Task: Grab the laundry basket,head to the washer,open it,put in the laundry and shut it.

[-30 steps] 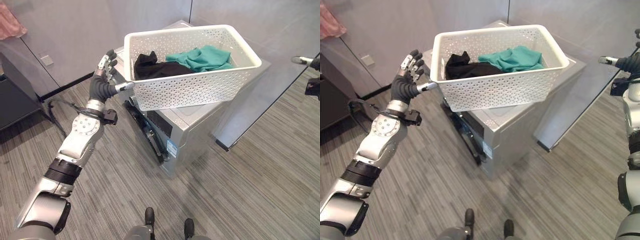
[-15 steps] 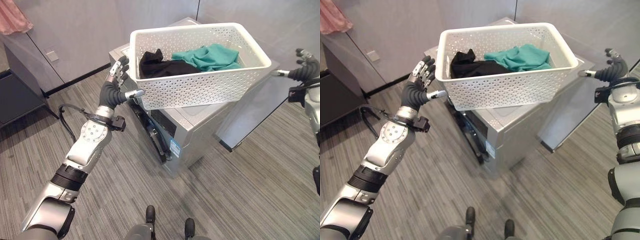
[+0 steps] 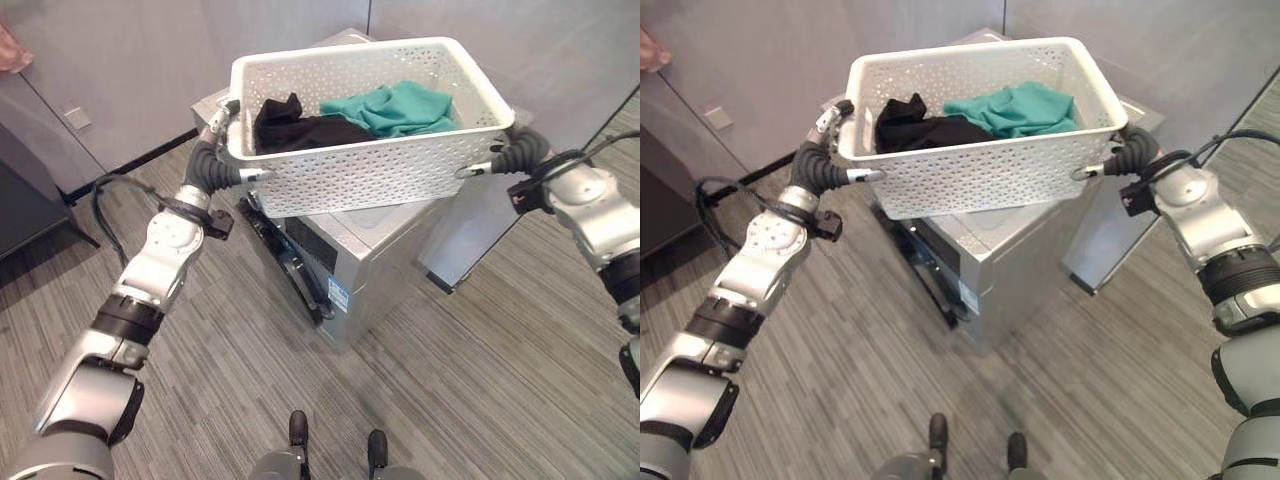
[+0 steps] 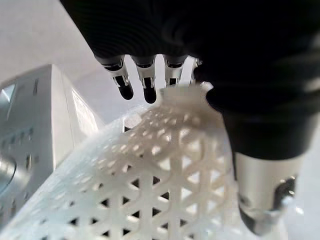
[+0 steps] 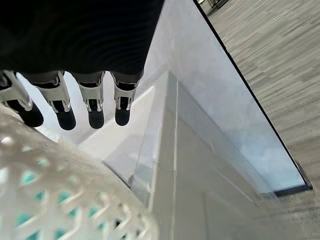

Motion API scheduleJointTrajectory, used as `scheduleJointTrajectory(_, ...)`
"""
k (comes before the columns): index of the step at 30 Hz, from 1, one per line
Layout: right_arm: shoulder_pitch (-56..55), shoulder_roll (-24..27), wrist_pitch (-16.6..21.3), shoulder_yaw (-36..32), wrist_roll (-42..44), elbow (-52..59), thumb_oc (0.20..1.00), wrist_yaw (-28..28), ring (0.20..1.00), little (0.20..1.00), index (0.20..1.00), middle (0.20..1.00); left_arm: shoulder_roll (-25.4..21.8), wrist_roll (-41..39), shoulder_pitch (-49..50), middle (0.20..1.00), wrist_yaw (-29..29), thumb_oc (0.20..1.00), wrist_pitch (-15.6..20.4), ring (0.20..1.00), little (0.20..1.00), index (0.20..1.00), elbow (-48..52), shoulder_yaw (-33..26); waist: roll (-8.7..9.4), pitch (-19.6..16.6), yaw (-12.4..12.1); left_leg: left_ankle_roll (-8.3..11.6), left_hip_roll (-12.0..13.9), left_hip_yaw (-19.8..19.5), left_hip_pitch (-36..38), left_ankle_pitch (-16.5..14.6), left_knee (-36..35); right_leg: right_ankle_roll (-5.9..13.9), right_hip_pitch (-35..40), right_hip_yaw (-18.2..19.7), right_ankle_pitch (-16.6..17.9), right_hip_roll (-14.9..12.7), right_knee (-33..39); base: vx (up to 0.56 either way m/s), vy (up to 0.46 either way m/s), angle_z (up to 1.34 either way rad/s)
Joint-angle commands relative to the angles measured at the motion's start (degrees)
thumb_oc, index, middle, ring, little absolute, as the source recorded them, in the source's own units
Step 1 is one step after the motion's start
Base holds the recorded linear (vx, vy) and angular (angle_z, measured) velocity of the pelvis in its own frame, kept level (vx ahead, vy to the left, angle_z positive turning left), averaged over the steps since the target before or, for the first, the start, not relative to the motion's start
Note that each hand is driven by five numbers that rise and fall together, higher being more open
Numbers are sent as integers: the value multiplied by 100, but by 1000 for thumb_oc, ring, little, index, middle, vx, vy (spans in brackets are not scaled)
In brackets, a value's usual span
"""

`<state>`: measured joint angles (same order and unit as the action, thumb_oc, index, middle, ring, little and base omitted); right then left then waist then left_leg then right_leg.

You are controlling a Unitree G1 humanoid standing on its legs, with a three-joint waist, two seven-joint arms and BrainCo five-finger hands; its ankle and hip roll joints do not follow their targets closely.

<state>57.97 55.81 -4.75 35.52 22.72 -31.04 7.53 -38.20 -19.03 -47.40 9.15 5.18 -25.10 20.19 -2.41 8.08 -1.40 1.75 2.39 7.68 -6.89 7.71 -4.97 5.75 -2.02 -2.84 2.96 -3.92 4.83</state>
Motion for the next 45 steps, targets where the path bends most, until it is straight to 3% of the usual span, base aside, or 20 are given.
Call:
scheduleJointTrajectory(1,156,9,368,-92,87,535,1000,-121,1000,1000,1000,1000,-231,204,-543,1000,67,1000,-202,1000,1000,1000,-913,327,498,104,11,339,199,-13,-85,-371,-3,492,-19,-191,-128,-677,17,-22,14,-16)
scheduleJointTrajectory(4,-115,-234,473,-225,289,1172,1000,-189,1000,1000,1000,1000,-279,212,-957,1000,129,1000,-280,1000,1000,1000,-1500,433,527,139,142,344,244,60,-95,-363,-3,498,-111,-114,-95,-651,17,-29,9,-9)
scheduleJointTrajectory(14,-499,-261,597,-191,393,2470,1000,-30,1000,1000,1000,1000,-283,287,-1664,1000,255,1000,-385,1000,1000,1000,-2487,668,629,161,325,356,343,195,-84,-353,-3,502,-243,53,-37,-583,17,-11,1,-12)
scheduleJointTrajectory(23,183,-627,910,618,836,3441,1000,-47,1000,1000,1000,1000,-213,110,-2538,1000,311,1000,-411,1000,1000,1000,-3738,944,717,220,430,379,401,349,-125,-334,-3,540,-425,158,50,-531,17,-11,11,-10)
scheduleJointTrajectory(28,355,-809,978,780,877,3675,1000,-81,1000,1000,1000,1000,-216,64,-2717,1000,341,1000,-416,1000,1000,1000,-3968,970,751,245,434,380,421,392,-146,-330,-3,554,-474,191,81,-516,17,-5,10,-9)
scheduleJointTrajectory(36,509,-1660,1013,1212,970,3596,1000,-264,1000,1000,1000,1000,-68,120,-2874,1000,595,1000,-488,1000,1000,1000,-4338,964,828,214,387,387,470,447,-116,-336,-3,545,-476,206,90,-496,17,0,0,0)
scheduleJointTrajectory(45,371,-1680,1034,1156,727,3532,1000,-370,1000,1000,1000,1000,-156,100,-2751,1000,750,1000,-461,1000,1000,1000,-4250,844,811,172,370,385,443,383,-92,-366,-3,523,-380,130,39,-499,17,0,0,0)
